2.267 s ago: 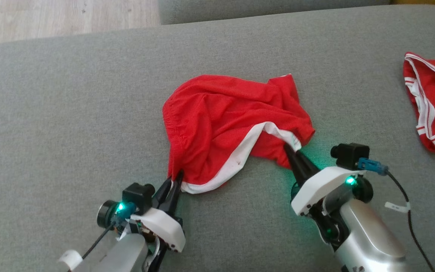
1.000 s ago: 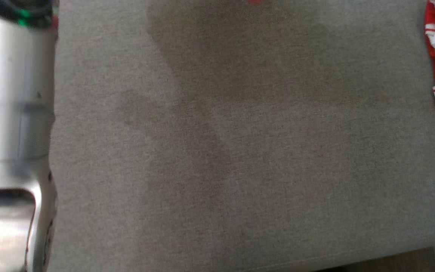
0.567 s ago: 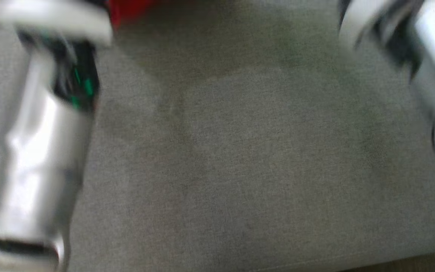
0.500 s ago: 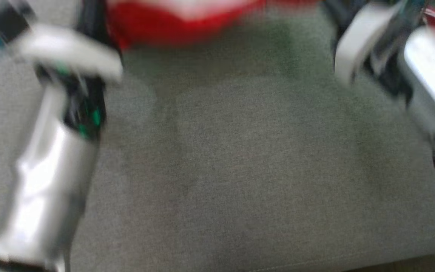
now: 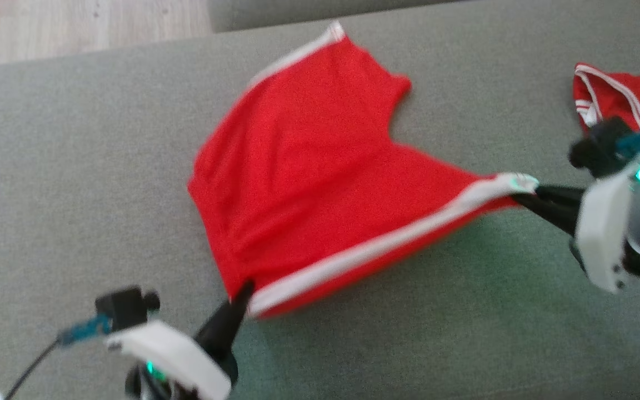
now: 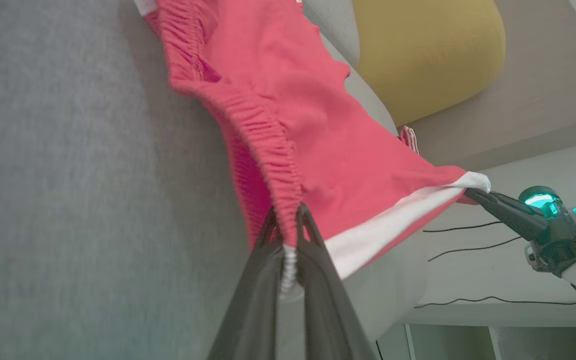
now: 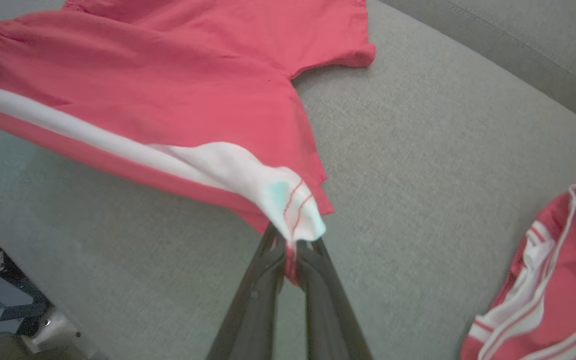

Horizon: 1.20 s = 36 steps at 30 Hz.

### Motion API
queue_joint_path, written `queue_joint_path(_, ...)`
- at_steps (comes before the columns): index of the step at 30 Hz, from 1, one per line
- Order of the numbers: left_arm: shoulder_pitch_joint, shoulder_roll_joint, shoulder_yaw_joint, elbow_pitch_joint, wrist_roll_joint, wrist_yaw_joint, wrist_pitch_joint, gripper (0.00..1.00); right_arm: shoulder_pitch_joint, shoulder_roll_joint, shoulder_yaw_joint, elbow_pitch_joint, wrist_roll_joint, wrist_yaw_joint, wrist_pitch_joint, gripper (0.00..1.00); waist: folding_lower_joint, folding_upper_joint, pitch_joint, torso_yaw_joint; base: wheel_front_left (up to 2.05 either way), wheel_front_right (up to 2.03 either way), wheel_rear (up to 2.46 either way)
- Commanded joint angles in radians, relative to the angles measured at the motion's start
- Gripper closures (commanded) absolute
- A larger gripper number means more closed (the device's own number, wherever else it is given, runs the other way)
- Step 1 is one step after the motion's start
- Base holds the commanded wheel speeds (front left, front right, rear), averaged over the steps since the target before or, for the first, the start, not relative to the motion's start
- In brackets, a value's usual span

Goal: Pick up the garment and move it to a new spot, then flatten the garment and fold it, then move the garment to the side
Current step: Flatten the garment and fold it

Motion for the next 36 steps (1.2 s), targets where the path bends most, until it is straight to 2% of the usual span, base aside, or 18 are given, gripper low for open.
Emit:
queue_joint_path(1, 0.002, 0.031, 0.040, -0.087, -0.004, 0.034, 0.001, 1.00, 0.059, -0.046, -0.066, -0.046, 0.006, 0.007, 0.017, 1.00, 0.0004, -0.0001, -0.016, 0.004, 0.00, 0.00, 0.00)
queue_joint_path(4, 0.099, 0.044, 0.039, -0.239, -0.029, 0.109, 0.018, 1.00, 0.201, -0.064, -0.226, -0.110, -0.015, 0.007, 0.067, 1.00, 0.0004, -0.0001, -0.017, 0.008, 0.00, 0.00, 0.00)
queue_joint_path(6, 0.137, 0.046, 0.036, -0.321, -0.040, 0.142, 0.025, 1.00, 0.283, -0.041, -0.331, -0.165, -0.063, 0.007, 0.094, 1.00, 0.0004, -0.0001, -0.015, 0.013, 0.00, 0.00, 0.00)
queue_joint_path(9, 0.140, 0.031, 0.023, -0.377, -0.045, 0.161, 0.031, 1.00, 0.373, 0.026, -0.455, -0.249, -0.159, 0.007, 0.151, 1.00, 0.0004, -0.0001, -0.003, 0.029, 0.00, 0.00, 0.00)
queue_joint_path(12, 0.089, -0.003, 0.025, -0.352, -0.038, 0.162, 0.020, 1.00, 0.391, 0.114, -0.506, -0.329, -0.243, 0.007, 0.193, 1.00, 0.0004, -0.0001, 0.017, 0.047, 0.00, 0.00, 0.00)
queue_joint_path(14, 0.042, -0.039, 0.034, -0.311, -0.042, 0.158, 0.005, 1.00, 0.360, 0.154, -0.502, -0.350, -0.284, 0.007, 0.203, 1.00, 0.0004, -0.0001, 0.032, 0.061, 0.00, 0.00, 0.00)
queue_joint_path(17, -0.039, -0.104, 0.048, -0.227, -0.052, 0.149, -0.022, 1.00, 0.268, 0.198, -0.480, -0.317, -0.319, 0.007, 0.178, 1.00, 0.0004, -0.0001, 0.062, 0.087, 0.00, 0.00, 0.00)
queue_joint_path(24, -0.185, -0.234, 0.085, -0.003, -0.072, 0.105, -0.104, 1.00, 0.023, 0.261, -0.422, -0.063, -0.325, 0.007, 0.035, 1.00, 0.0004, -0.0001, 0.136, 0.161, 0.00, 0.00, 0.00)
queue_joint_path(30, -0.277, -0.286, 0.098, 0.147, -0.092, 0.054, -0.174, 1.00, -0.137, 0.290, -0.360, 0.130, -0.284, 0.007, -0.046, 1.00, 0.0004, -0.0001, 0.202, 0.223, 0.00, 0.00, 0.00)
queue_joint_path(36, -0.374, -0.307, 0.071, 0.248, -0.134, 0.012, -0.236, 1.00, -0.245, 0.305, -0.308, 0.263, -0.269, 0.007, -0.093, 1.00, 0.0004, -0.0001, 0.257, 0.268, 0.00, 0.00, 0.00)
